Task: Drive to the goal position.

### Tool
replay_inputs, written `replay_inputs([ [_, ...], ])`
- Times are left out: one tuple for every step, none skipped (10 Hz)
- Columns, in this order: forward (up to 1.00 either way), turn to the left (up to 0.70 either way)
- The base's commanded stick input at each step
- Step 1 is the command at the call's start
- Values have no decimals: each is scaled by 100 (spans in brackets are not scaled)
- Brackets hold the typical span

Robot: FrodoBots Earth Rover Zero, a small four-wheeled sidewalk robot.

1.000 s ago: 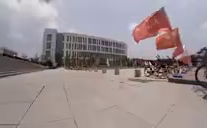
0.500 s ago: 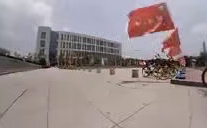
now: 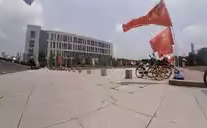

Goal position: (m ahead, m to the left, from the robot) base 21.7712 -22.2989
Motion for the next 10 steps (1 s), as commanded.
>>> replay_inputs([
  [100,0],
  [100,0],
  [100,0],
  [100,0],
  [100,0],
  [100,0],
  [100,0],
  [100,0],
  [100,-16],
  [100,-24],
])
